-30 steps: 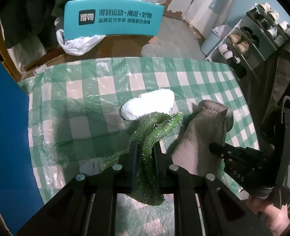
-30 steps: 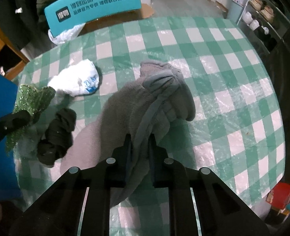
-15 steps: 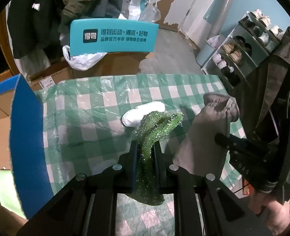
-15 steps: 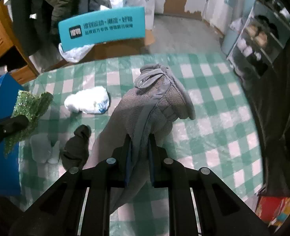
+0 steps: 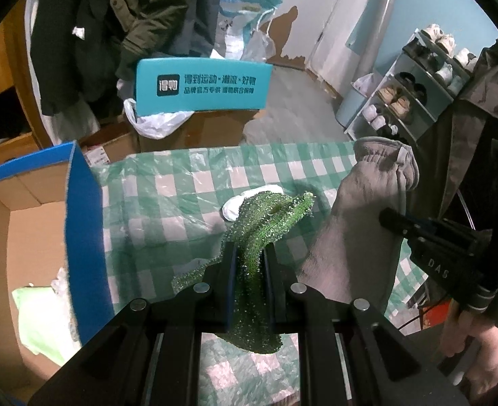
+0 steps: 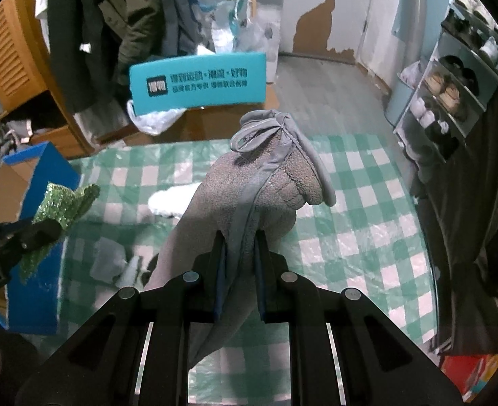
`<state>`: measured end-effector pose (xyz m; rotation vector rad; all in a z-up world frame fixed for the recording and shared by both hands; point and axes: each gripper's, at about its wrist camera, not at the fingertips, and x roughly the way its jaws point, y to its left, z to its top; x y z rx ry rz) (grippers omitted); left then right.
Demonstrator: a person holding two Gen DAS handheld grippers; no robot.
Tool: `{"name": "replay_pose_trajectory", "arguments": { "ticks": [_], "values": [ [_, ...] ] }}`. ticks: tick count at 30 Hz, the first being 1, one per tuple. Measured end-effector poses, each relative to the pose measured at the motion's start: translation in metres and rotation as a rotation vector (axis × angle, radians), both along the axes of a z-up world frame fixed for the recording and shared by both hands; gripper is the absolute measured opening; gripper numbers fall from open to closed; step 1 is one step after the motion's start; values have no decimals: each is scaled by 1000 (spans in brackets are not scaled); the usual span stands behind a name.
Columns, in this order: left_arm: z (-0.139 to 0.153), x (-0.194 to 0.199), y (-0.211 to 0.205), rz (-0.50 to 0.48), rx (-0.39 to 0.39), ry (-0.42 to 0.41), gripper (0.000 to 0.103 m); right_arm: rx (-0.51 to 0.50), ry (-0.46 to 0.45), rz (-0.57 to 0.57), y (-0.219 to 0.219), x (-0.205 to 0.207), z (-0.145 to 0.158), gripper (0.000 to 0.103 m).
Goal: Organize soft objects
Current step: 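Carry the grey sock with the right tool while the left tool carries the scrubber over the box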
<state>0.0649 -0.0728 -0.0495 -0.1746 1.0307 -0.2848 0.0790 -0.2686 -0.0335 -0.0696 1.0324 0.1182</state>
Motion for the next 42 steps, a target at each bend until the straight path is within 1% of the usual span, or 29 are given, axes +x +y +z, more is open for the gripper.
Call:
{"name": "replay_pose_trajectory", "arguments": {
  "ticks": [9,21,32,42],
  "values": [
    [17,-17,15,15,15,-47,14,6,-41,33,14,-6,20,13],
    [31,-33,38,47,10,-77,14,28,-78,89,40,-14,42,13],
    [42,-50,71,100,11,-108,14,46,-108,165,79,-18,61,13],
    [49,-63,109,168,15,-125,14,71,-113,248,129,-18,72,13]
  ]
}}
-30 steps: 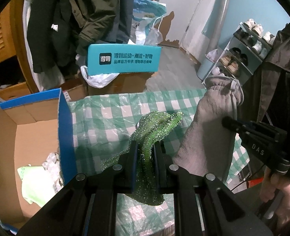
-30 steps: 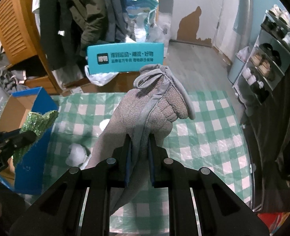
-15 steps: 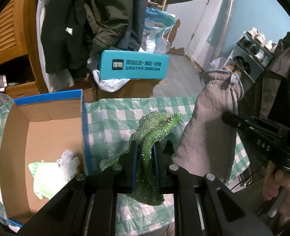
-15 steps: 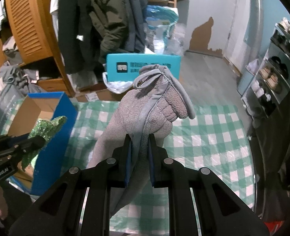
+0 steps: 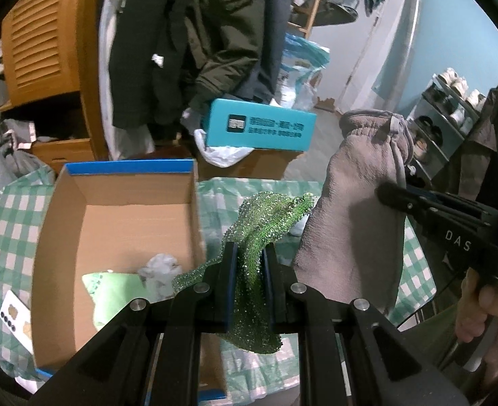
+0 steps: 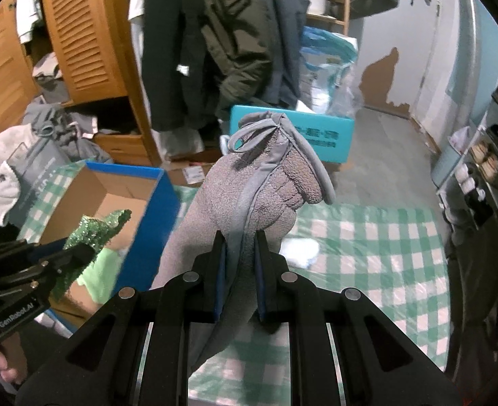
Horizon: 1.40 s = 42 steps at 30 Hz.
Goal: Organize soft objects
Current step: 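Carry the grey sock with the right tool while the left tool carries the scrubber over the box, then open both tools to drop the grey sock and green scrubber into the box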
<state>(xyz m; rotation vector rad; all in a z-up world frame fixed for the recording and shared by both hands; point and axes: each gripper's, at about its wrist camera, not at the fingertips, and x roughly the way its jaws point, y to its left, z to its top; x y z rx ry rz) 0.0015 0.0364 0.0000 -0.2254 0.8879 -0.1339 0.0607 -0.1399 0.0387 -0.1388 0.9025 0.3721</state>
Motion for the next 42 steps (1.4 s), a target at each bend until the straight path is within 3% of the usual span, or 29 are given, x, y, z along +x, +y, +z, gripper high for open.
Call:
{"name": "replay_pose_trajectory", "arguments": {
  "ticks": [21,42],
  "values": [
    [-7,-21,85,165,-5,11,14,-10,8,150,102,-5,2,13],
    [-34,-24,132,265,-4,84,15,-57,109,276,178,-7,-34,14]
  ]
}}
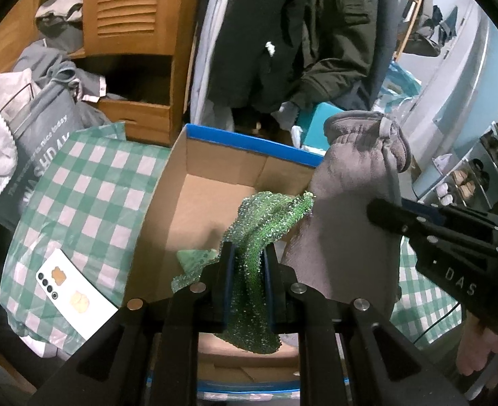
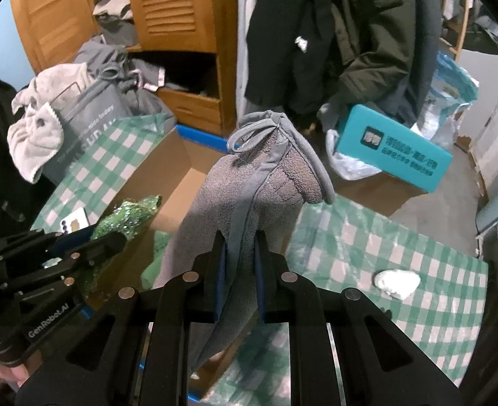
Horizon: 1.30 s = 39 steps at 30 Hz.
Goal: Organize soft objects
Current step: 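Open both tools to drop the grey sock and green scrubber into the box, then move both tools back over the grey-blue sock ball and black sock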
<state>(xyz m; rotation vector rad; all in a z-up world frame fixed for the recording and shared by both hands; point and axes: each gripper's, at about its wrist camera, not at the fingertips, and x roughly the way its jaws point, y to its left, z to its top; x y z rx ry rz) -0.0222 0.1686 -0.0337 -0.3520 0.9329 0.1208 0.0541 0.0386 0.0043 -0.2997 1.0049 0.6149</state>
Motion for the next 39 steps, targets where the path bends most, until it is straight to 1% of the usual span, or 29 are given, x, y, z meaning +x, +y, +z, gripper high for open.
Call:
{"name": "replay_pose_trajectory", "arguments": {
  "ticks": [1,3,4,6,7,8,9,12,16,18,24,33,39],
  "values": [
    [-1,0,1,4,-2,3,16,1,9,2,2,0,-2,15],
    [-3,0,4,15,-3,9,24,0,21,8,5,1,-5,20],
    [-4,0,4,21,-1,10,26,0,27,12,7,1,-7,22],
    [-5,-1,6,37,10,10,35,4,26,14,8,1,-8,26],
    [-5,0,6,38,12,10,36,1,23,14,8,2,-8,29],
    [-5,-1,6,40,15,11,39,1,24,13,9,2,-9,35],
    [-5,-1,6,42,18,11,40,4,25,8,7,2,-9,41],
    [-4,0,4,37,17,10,42,5,29,-12,3,5,-10,49],
    [-4,2,0,30,19,10,44,2,39,-30,-4,8,-11,52],
    [-3,3,-3,22,18,8,47,-1,35,-38,-7,8,-11,56],
    [-2,6,-15,-3,29,0,52,-15,35,-63,-24,11,-14,58],
    [1,14,-39,-50,33,2,56,-19,46,-130,-64,18,-18,58],
    [0,22,-63,-98,40,14,56,-22,56,-177,-93,22,-22,58]
  ]
}}
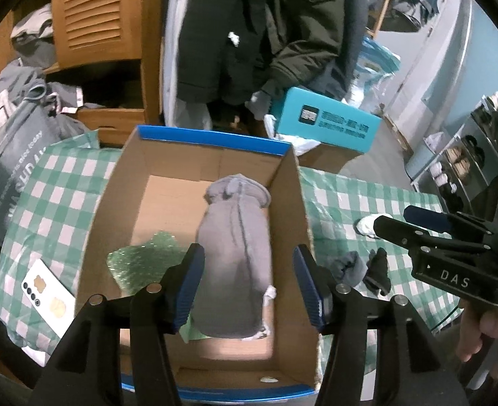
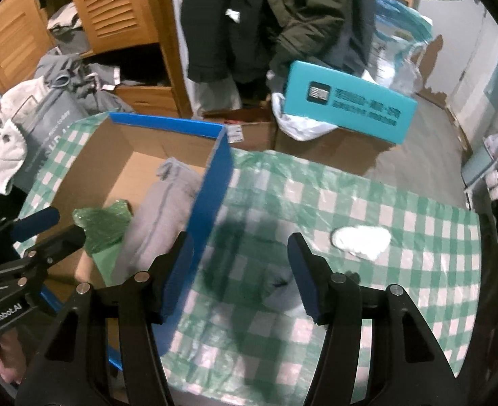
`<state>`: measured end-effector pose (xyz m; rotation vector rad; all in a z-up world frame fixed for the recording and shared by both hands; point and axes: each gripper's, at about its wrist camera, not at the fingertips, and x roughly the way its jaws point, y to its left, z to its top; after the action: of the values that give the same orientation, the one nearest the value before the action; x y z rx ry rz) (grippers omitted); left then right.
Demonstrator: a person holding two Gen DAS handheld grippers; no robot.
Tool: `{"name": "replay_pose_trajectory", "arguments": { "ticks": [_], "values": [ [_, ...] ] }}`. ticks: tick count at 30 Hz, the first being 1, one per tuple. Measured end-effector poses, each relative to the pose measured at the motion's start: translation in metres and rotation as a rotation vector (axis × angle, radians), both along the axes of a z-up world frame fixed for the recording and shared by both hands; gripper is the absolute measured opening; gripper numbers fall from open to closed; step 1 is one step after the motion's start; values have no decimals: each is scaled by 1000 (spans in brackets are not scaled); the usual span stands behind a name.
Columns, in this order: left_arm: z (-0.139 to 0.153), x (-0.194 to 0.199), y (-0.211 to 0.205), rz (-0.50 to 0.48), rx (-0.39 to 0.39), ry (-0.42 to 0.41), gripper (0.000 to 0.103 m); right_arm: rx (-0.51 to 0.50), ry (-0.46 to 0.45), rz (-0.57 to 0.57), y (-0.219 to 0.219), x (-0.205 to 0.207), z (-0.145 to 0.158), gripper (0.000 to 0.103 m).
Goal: Organize soft objects
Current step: 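Move both tools back over the grey-blue sock ball and black sock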
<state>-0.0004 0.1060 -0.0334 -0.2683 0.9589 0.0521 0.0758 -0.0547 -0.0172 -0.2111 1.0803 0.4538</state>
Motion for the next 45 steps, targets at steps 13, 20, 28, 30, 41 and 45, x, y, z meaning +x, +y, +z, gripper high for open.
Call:
{"name": "replay_pose_trajectory", "arguments": {
  "ticks": [13,20,28,30,41,45],
  "values": [
    [1,14,-55,-108,44,8,62,-1,17,-101,-64,9,-7,62],
    [-5,24,-87,-169,53,34,62,-5,40,-161,-99,12,-18,62],
    [-10,33,-116,-221,72,49,62,-5,64,-234,-137,19,-29,62],
    [-12,35,-121,-231,68,60,62,-1,70,-248,-143,20,-31,62],
    [-38,53,-143,-269,47,123,62,-16,106,-270,-160,25,-49,62],
    [-49,59,-150,-272,52,143,62,-24,118,-274,-163,28,-56,62]
  ]
}}
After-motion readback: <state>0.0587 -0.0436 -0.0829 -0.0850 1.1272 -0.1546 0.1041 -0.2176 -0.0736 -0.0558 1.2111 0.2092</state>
